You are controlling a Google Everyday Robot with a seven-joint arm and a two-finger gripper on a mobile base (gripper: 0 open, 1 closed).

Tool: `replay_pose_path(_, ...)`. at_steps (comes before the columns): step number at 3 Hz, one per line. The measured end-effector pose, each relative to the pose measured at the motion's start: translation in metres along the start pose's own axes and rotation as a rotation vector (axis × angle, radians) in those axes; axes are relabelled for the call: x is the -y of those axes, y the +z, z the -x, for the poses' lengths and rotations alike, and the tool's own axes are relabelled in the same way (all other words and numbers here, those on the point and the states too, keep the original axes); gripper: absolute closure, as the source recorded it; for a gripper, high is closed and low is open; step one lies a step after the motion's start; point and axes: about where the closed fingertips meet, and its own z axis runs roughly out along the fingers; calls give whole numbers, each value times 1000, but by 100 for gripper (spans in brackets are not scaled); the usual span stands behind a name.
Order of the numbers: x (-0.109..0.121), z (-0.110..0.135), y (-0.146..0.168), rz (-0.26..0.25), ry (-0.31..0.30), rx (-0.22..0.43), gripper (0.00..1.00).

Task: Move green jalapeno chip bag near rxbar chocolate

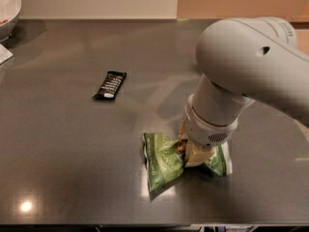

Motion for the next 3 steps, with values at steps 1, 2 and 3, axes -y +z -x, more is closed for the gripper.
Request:
replay_pose_path(1,34,17,-12,-7,-7,31,100)
replay_pose_path(2,90,45,-28,-14,-20,81,100)
replay_pose_path(3,142,72,-35,-15,-30,121,100)
